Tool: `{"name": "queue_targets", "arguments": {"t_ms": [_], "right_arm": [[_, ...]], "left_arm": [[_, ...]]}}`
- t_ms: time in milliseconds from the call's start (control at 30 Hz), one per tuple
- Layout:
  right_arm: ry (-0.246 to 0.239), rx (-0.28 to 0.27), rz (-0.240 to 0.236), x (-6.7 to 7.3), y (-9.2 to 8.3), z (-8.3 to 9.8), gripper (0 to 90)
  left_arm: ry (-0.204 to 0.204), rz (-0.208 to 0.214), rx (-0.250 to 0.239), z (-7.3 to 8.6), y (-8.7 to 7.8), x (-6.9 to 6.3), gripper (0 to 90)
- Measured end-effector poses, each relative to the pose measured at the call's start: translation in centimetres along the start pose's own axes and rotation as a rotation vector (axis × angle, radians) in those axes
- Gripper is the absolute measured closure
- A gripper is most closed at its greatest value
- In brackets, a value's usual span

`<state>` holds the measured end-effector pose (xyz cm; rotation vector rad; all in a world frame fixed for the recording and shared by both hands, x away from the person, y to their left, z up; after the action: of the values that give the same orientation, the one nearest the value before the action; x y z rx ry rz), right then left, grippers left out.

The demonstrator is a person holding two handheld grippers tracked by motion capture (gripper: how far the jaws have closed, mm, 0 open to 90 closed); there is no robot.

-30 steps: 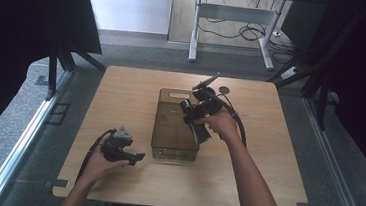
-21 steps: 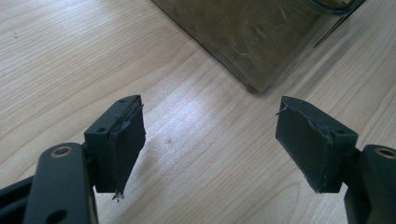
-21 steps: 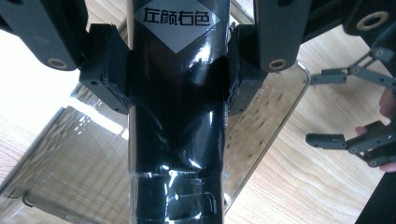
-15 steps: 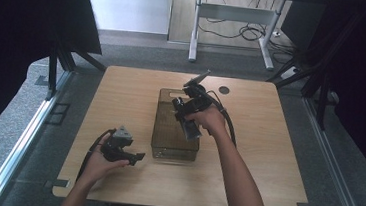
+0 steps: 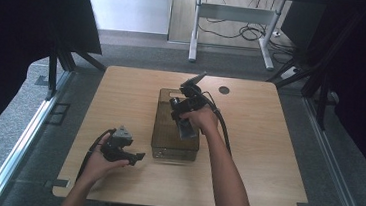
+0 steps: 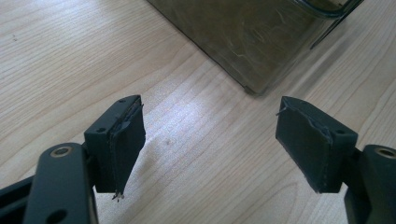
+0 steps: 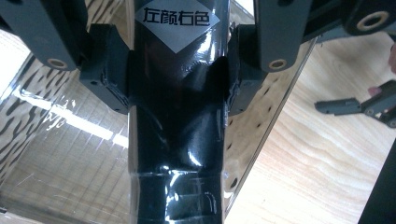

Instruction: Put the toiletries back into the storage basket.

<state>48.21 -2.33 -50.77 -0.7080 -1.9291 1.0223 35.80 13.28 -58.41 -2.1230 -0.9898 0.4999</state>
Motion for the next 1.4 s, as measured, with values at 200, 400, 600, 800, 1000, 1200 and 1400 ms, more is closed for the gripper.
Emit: {"name": "queue_targets", "arguments": {"t_ms": [200,400,600,800,1000,1200,1400], "right_arm": [[0.035,-0.006,-0.004,0.0,0.9,-0.2,46.9],[0.061,-0.003,-0.013,0.3,2.0,-0.3,46.8],[0.106,-0.006,-0.007,0.0,2.9,-0.2,46.8],[0.126,-0.013,-0.025,0.5,4.0,-0.1,46.7],[0.158,-0.016,-0.034,0.4,4.7,0.2,46.7],[0.199,-0.031,-0.044,0.4,5.2,0.3,46.7],[0.229,-0.026,-0.064,0.8,6.3,0.5,46.6]], "left_arm": [[0.003,0.001,0.001,0.0,0.1,-0.1,24.4],[-0.001,0.005,0.005,0.0,0.1,-0.2,24.4],[0.009,0.011,0.009,0.0,0.3,-0.3,24.4],[0.003,0.018,0.003,-0.1,0.3,-0.5,24.4],[-0.003,0.022,0.003,-0.1,0.2,-0.2,24.4],[0.004,0.023,0.002,-0.2,0.2,-0.2,24.4],[0.003,0.028,0.003,-0.2,0.3,-0.3,24.4]]}}
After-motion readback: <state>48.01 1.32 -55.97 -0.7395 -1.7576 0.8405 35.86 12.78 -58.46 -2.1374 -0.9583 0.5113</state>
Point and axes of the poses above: each handheld gripper's, and its own axes: y roughly forward along the jaws, z roughly out of its underside, x roughly to its left, the point moved 10 cm from there along y, roughly forward along the jaws, and after that the axes turned 6 degrees about -z, right-handed, at the moved point
